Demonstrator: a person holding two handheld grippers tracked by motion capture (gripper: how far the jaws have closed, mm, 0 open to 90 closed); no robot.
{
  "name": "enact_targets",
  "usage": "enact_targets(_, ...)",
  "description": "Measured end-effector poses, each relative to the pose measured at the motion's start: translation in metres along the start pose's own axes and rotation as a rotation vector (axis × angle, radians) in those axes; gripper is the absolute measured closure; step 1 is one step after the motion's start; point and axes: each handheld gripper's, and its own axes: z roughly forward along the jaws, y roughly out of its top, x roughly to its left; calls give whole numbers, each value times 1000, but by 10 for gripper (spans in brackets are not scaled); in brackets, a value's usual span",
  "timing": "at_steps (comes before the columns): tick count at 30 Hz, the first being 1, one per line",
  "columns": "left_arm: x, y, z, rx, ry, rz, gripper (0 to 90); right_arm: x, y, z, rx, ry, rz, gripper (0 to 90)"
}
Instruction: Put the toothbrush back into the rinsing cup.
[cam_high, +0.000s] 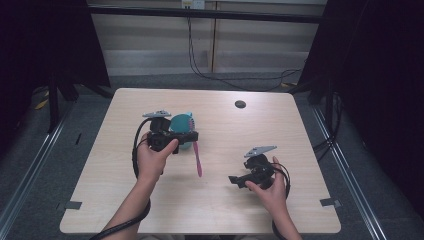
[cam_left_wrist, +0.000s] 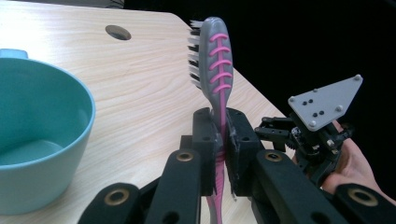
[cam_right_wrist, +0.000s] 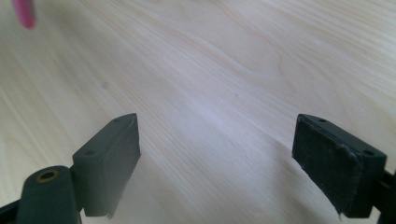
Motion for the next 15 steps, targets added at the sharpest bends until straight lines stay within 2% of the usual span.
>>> enact_targets(7,0,3,-5,6,12,7,839,-5,-16,4,20,-39,-45,141)
enact_targets(12,-2,5,-7,12,25,16,840,-6,-23,3,-6,-78,-56,137)
enact_targets(15,-3,7,-6,13,26,17,840,-4,-25,4,-7,-108,-89,121)
